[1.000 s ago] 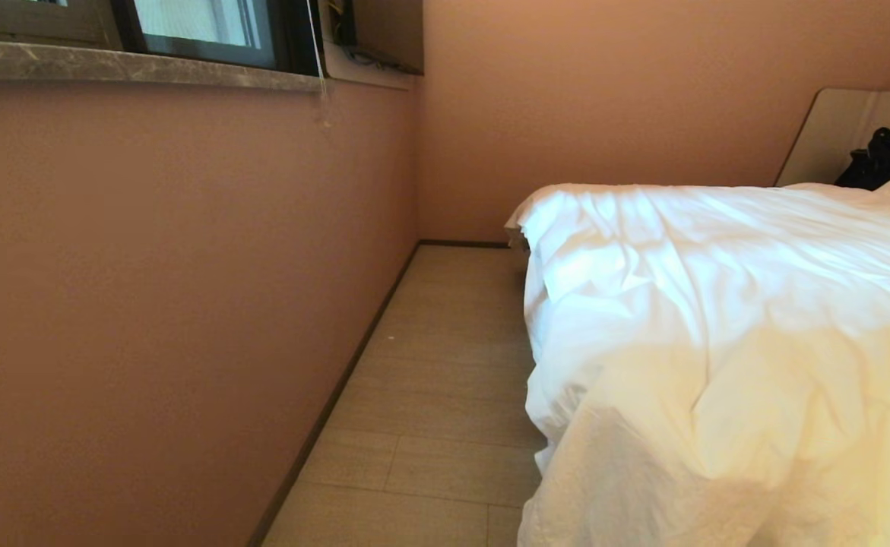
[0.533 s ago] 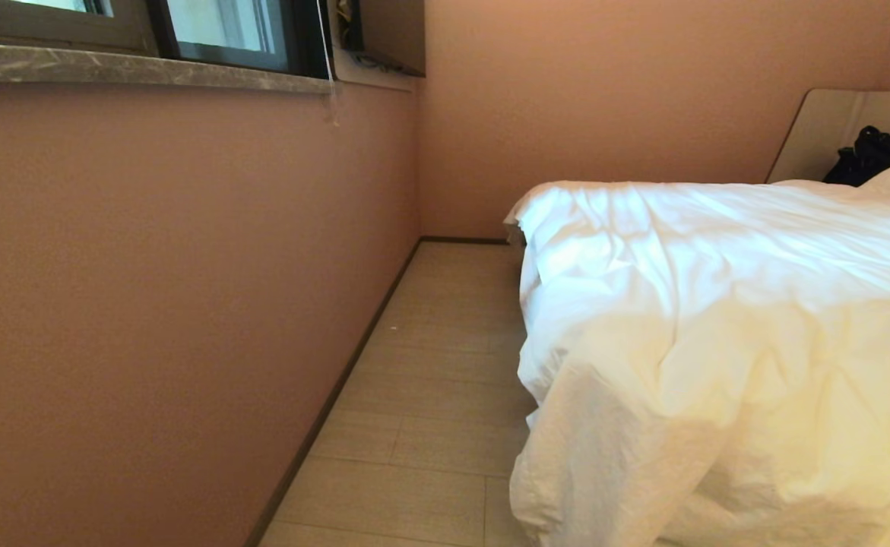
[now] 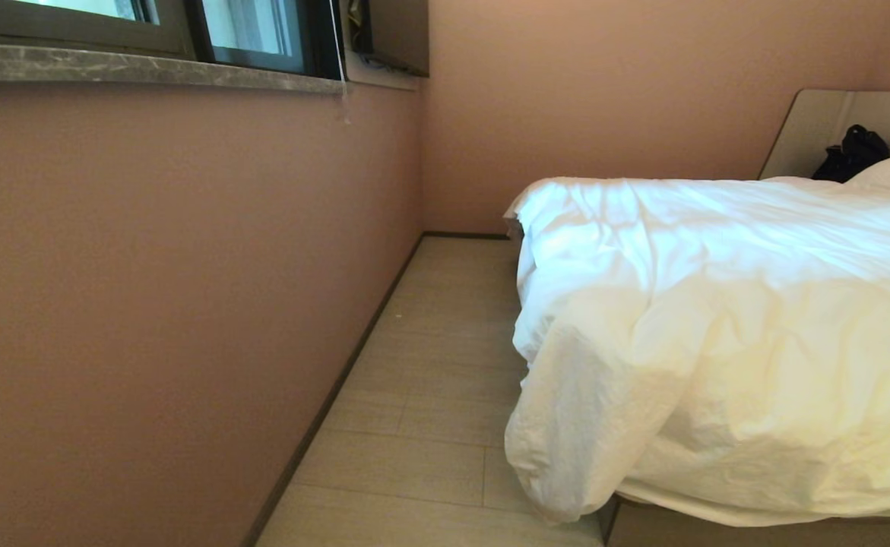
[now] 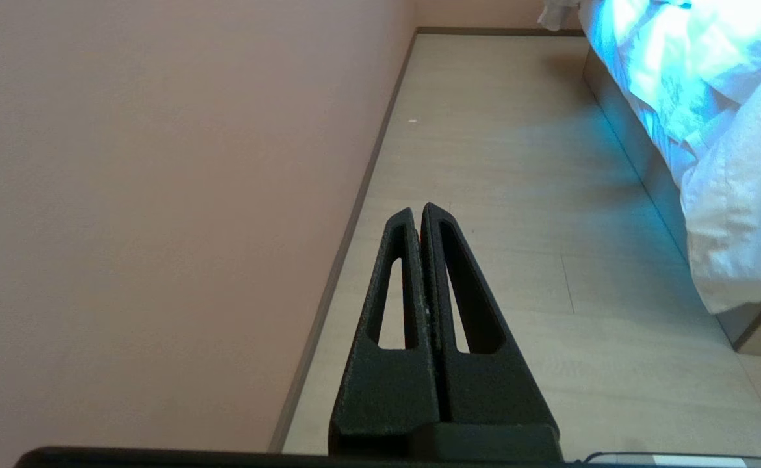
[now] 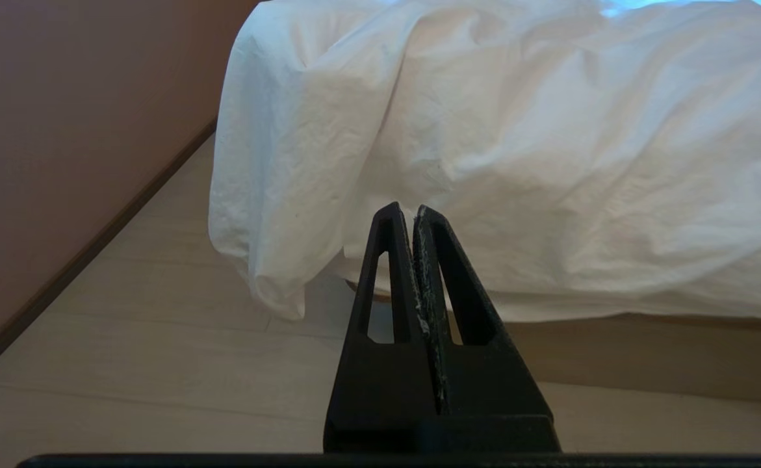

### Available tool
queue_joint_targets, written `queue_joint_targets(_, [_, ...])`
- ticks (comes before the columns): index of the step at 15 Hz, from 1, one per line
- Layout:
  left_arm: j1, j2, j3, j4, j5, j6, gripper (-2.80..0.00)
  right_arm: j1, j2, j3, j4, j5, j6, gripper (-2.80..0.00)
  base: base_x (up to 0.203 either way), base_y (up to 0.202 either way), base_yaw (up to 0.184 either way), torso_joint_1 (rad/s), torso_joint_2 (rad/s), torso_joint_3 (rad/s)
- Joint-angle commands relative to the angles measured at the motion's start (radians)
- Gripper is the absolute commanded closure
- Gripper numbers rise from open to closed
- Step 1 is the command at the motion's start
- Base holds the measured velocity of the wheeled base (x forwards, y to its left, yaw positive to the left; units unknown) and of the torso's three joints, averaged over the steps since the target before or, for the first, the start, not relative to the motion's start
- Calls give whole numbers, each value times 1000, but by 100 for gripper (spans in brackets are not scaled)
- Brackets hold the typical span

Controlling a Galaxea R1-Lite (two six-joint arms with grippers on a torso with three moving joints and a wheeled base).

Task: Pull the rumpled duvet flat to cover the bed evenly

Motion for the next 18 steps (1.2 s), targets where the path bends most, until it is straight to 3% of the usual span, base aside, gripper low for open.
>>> queue_joint_targets(1, [-1,1,0,1,1,0,0,0,1,0,-2,0,0,0,-188,0,1,-2,2,2])
queue_joint_targets(5, [-1,1,0,1,1,-6,0,0,1,0,0,0,0,0,-169,0,2,-1,2,4])
queue_joint_targets(18, [-1,0,0,1,1,-7,0,0,0,0,1,-2,-3,0,0,0,0,0,0,0])
